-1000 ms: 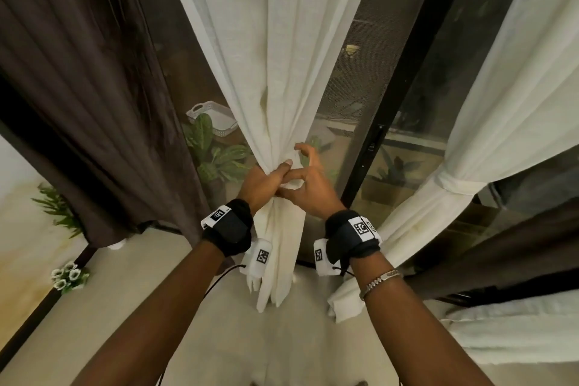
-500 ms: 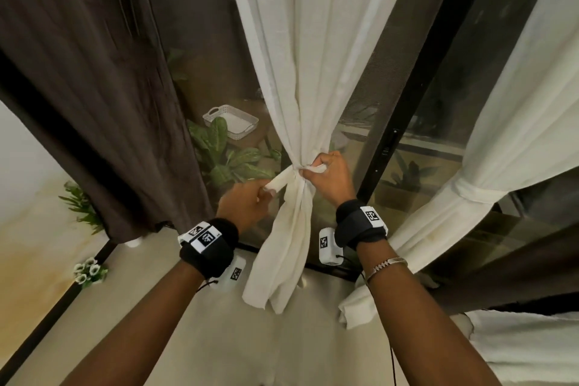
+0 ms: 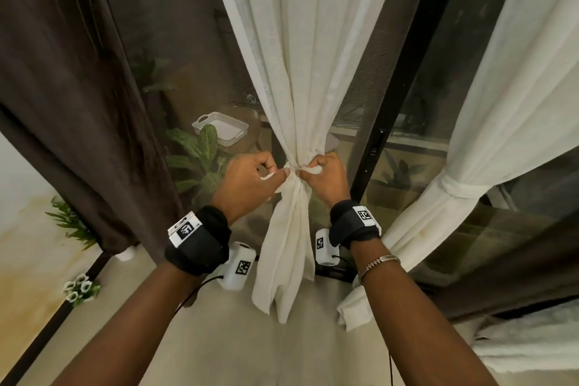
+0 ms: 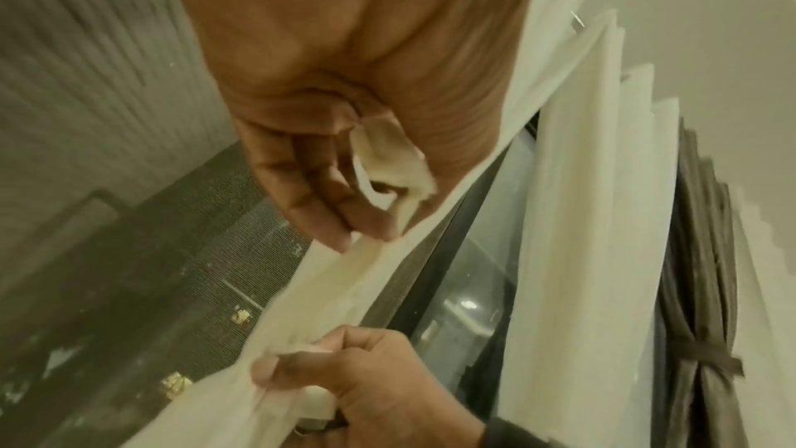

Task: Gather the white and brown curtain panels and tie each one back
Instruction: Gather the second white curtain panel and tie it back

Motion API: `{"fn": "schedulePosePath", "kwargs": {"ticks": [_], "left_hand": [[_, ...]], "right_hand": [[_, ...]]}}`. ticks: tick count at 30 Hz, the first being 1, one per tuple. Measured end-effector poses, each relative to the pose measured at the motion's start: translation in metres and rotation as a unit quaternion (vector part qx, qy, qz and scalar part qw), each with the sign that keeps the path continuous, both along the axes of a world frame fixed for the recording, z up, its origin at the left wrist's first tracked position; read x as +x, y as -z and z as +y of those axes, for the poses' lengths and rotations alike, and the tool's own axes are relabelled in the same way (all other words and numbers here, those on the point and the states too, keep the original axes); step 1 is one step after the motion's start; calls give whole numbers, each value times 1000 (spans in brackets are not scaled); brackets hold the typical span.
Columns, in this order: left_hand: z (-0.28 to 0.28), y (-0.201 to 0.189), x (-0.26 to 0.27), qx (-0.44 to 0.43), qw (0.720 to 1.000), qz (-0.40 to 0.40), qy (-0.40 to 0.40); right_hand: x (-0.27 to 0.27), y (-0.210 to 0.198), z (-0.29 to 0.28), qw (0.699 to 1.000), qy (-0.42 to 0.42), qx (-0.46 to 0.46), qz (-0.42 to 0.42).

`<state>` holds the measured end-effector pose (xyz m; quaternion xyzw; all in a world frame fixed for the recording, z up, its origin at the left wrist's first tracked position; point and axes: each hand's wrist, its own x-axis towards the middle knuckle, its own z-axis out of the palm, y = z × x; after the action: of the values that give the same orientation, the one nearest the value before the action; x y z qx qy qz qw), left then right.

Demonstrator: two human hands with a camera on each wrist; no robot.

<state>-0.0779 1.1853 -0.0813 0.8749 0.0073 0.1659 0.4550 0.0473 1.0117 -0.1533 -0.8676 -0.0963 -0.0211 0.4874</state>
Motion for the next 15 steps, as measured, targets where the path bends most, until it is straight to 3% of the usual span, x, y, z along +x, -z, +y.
{"fn": "schedulePosePath", "kwargs": {"ticks": [2,5,11,13,15], "left_hand": [[1,-4,3,-76,996,38,5],[-1,-13,5,-206,971,71,97],[-6,-23,12,-349,920,107,144],[-6,-23,13,-362,916,84,153],[-6,-19,18,-329,933,51,138]], "right_hand": [[3,-1,-2,1000,3,-4,4],[6,-1,-3,1000,-3,-16,11],[3,-3,-4,1000,-9,-24,-3],[2,-2,-6,1000,-7,-25,-10],[0,-3,-7,1000,0,-23,-13]]}}
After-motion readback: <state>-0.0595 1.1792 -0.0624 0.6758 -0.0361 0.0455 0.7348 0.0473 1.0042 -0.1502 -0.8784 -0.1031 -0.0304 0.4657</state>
